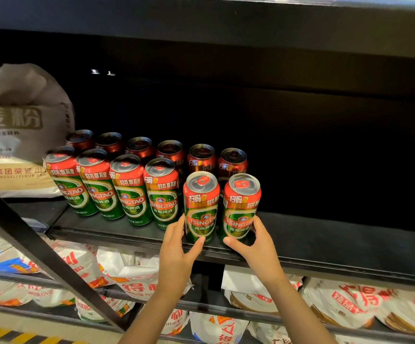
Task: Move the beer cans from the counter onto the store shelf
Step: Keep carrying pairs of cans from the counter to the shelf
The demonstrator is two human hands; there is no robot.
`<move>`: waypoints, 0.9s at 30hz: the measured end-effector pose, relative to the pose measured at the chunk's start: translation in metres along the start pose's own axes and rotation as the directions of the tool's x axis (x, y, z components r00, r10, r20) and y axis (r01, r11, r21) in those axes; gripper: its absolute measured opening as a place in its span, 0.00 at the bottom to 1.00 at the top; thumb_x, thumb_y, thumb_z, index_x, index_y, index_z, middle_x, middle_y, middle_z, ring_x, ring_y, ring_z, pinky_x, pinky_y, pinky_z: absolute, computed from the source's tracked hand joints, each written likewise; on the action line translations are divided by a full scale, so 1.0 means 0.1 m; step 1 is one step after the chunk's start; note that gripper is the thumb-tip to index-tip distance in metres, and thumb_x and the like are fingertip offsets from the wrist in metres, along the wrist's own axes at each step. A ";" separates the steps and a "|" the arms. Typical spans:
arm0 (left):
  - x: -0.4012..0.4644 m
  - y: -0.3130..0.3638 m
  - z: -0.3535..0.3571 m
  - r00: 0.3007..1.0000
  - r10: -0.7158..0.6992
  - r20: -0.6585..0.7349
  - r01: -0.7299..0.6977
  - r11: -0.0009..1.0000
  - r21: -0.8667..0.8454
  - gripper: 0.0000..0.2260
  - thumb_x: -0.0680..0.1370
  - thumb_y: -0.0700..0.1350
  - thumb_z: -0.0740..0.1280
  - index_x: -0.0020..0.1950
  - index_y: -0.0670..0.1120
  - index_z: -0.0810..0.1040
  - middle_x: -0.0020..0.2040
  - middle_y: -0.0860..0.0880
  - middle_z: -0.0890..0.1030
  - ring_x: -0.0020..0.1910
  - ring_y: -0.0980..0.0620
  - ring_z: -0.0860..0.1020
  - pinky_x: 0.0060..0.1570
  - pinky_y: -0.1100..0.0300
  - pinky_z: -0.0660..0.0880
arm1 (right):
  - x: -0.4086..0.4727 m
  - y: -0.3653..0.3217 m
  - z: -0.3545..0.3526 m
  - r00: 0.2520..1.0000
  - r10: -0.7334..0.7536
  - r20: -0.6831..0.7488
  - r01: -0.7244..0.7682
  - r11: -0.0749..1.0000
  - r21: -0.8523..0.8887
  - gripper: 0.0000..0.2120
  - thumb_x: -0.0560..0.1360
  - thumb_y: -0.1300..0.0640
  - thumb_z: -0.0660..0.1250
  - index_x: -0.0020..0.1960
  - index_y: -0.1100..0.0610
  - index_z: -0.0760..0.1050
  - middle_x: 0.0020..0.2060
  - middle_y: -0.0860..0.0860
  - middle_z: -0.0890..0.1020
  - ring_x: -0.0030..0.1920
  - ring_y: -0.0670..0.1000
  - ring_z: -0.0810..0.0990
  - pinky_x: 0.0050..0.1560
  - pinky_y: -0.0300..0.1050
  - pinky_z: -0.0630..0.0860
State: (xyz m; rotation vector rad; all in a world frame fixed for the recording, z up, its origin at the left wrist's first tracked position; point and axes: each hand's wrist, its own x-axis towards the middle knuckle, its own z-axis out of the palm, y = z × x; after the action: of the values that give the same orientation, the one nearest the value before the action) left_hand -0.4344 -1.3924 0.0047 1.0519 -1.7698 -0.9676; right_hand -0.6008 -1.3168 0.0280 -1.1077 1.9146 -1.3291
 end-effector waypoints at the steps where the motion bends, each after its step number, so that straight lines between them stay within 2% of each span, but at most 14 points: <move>1: -0.01 0.00 0.00 1.000 -0.027 -0.002 0.027 0.999 -0.033 0.27 0.74 0.45 0.70 0.71 0.48 0.66 0.63 0.54 0.73 0.63 0.59 0.71 0.59 0.73 0.66 | 0.00 0.00 -0.01 1.000 -0.004 0.006 0.004 1.000 0.001 0.32 0.68 0.50 0.75 0.68 0.48 0.66 0.61 0.41 0.75 0.59 0.36 0.72 0.49 0.26 0.68; 4: -0.03 0.00 0.03 0.999 -0.033 -0.008 0.032 0.997 -0.069 0.25 0.73 0.47 0.71 0.68 0.52 0.66 0.63 0.55 0.73 0.64 0.59 0.71 0.64 0.64 0.67 | -0.01 0.00 -0.05 0.999 -0.008 0.035 0.008 1.000 0.001 0.30 0.69 0.52 0.75 0.67 0.46 0.66 0.61 0.39 0.74 0.60 0.35 0.70 0.59 0.32 0.67; 5: -0.04 0.02 0.03 1.000 -0.008 -0.017 0.008 0.999 -0.049 0.25 0.73 0.50 0.71 0.67 0.53 0.66 0.62 0.58 0.73 0.63 0.61 0.70 0.64 0.64 0.68 | -0.02 0.00 -0.06 0.999 -0.010 0.047 0.011 1.000 -0.006 0.30 0.70 0.54 0.74 0.67 0.44 0.65 0.61 0.37 0.74 0.59 0.33 0.70 0.60 0.33 0.67; 7: -0.05 0.04 0.04 0.997 0.054 -0.051 -0.054 0.998 -0.008 0.27 0.70 0.55 0.71 0.65 0.51 0.68 0.60 0.58 0.71 0.62 0.61 0.70 0.61 0.68 0.68 | -0.02 0.00 -0.06 0.998 -0.020 0.057 0.021 1.000 -0.015 0.33 0.70 0.55 0.74 0.69 0.43 0.62 0.60 0.34 0.72 0.59 0.31 0.69 0.57 0.26 0.66; 9: -0.05 0.05 0.07 0.992 0.094 -0.086 -0.093 0.995 0.022 0.29 0.68 0.57 0.72 0.64 0.47 0.69 0.58 0.55 0.70 0.60 0.60 0.71 0.58 0.71 0.68 | -0.01 0.00 -0.06 0.998 -0.020 0.057 0.021 1.000 -0.019 0.34 0.70 0.55 0.74 0.70 0.46 0.62 0.63 0.37 0.72 0.63 0.35 0.69 0.55 0.24 0.65; 11: -0.04 0.07 0.09 0.989 0.087 -0.121 -0.085 0.996 0.025 0.29 0.66 0.56 0.74 0.63 0.48 0.70 0.56 0.58 0.70 0.58 0.61 0.71 0.56 0.73 0.68 | 0.00 0.02 -0.05 0.998 -0.017 0.062 0.019 1.000 -0.025 0.33 0.70 0.54 0.74 0.70 0.48 0.64 0.64 0.40 0.73 0.65 0.40 0.70 0.57 0.26 0.65; 14: -0.02 0.05 0.11 0.985 0.057 -0.160 -0.056 0.998 0.008 0.28 0.66 0.53 0.76 0.63 0.50 0.70 0.55 0.61 0.70 0.56 0.64 0.72 0.53 0.75 0.68 | 0.00 0.03 -0.03 0.999 -0.008 0.047 0.009 1.000 -0.027 0.30 0.70 0.54 0.74 0.68 0.47 0.65 0.63 0.40 0.74 0.64 0.41 0.71 0.55 0.25 0.67; 17: -0.03 0.01 0.12 0.983 0.052 -0.175 -0.051 0.999 0.006 0.28 0.67 0.52 0.76 0.64 0.49 0.71 0.55 0.59 0.73 0.57 0.65 0.72 0.54 0.74 0.69 | 0.00 0.03 -0.02 1.000 -0.011 0.006 0.011 0.999 -0.049 0.29 0.69 0.55 0.75 0.66 0.46 0.66 0.62 0.42 0.75 0.62 0.41 0.72 0.53 0.26 0.68; 22: -0.03 0.00 0.11 0.981 0.023 -0.191 -0.030 0.999 -0.038 0.26 0.68 0.45 0.76 0.63 0.52 0.70 0.57 0.57 0.76 0.58 0.60 0.74 0.60 0.65 0.72 | 0.02 0.01 0.03 1.000 -0.006 -0.018 0.005 0.997 -0.075 0.32 0.68 0.54 0.76 0.68 0.49 0.67 0.63 0.44 0.75 0.63 0.43 0.72 0.60 0.36 0.69; 25: -0.03 0.00 0.11 0.975 0.083 -0.204 -0.082 0.997 0.013 0.25 0.69 0.48 0.73 0.64 0.46 0.72 0.58 0.52 0.74 0.57 0.57 0.74 0.57 0.65 0.73 | 0.02 0.00 0.06 1.000 0.001 -0.025 -0.003 0.997 -0.074 0.32 0.68 0.54 0.76 0.69 0.50 0.68 0.63 0.44 0.75 0.63 0.43 0.72 0.59 0.35 0.69; 27: -0.03 0.00 0.11 0.975 0.075 -0.208 -0.070 0.997 0.028 0.26 0.69 0.50 0.72 0.65 0.45 0.72 0.57 0.51 0.73 0.55 0.56 0.75 0.55 0.66 0.74 | 0.02 -0.01 0.06 1.000 0.005 -0.028 -0.007 0.997 -0.074 0.32 0.68 0.55 0.76 0.69 0.50 0.68 0.64 0.45 0.75 0.63 0.42 0.72 0.61 0.36 0.69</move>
State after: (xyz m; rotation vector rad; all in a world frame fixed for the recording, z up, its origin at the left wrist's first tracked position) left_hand -0.4439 -1.3876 -0.0005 1.0542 -1.6355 -0.7660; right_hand -0.5963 -1.3218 0.0271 -1.1233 2.0005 -1.2858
